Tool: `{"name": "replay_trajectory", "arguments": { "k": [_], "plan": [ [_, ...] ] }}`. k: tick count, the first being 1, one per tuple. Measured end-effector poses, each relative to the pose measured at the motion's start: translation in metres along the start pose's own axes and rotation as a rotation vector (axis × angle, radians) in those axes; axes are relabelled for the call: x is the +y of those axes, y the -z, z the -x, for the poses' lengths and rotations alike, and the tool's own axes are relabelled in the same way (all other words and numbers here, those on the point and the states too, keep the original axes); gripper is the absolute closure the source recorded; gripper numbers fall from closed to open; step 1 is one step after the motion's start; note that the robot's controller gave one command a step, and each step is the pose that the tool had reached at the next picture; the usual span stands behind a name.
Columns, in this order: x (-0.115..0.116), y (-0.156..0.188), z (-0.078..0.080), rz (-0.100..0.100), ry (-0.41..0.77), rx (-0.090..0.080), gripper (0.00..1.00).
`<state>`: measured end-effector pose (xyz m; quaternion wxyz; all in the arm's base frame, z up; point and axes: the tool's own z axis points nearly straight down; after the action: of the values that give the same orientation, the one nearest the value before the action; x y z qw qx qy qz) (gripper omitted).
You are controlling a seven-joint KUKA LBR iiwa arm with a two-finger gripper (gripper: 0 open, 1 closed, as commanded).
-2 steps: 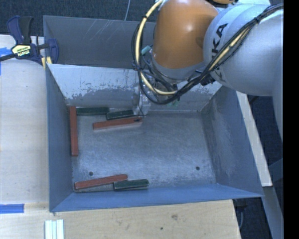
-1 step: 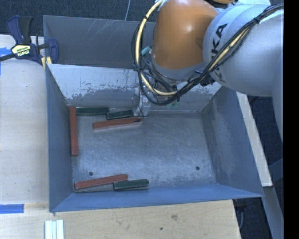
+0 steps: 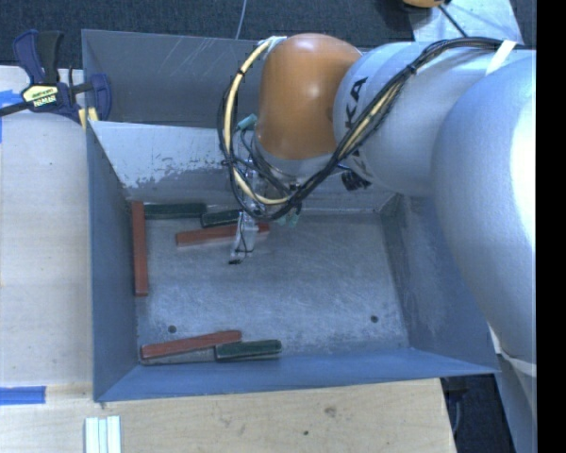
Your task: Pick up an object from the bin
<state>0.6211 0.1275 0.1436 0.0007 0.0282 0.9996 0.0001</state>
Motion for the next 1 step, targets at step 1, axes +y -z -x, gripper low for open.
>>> {"name": "replay_trajectory", "arguments": {
  "k": [1],
  "plan": [
    [0.0002, 0.001, 0.0007, 0.0, 0.001, -0.002, 0.0]
  ]
}}
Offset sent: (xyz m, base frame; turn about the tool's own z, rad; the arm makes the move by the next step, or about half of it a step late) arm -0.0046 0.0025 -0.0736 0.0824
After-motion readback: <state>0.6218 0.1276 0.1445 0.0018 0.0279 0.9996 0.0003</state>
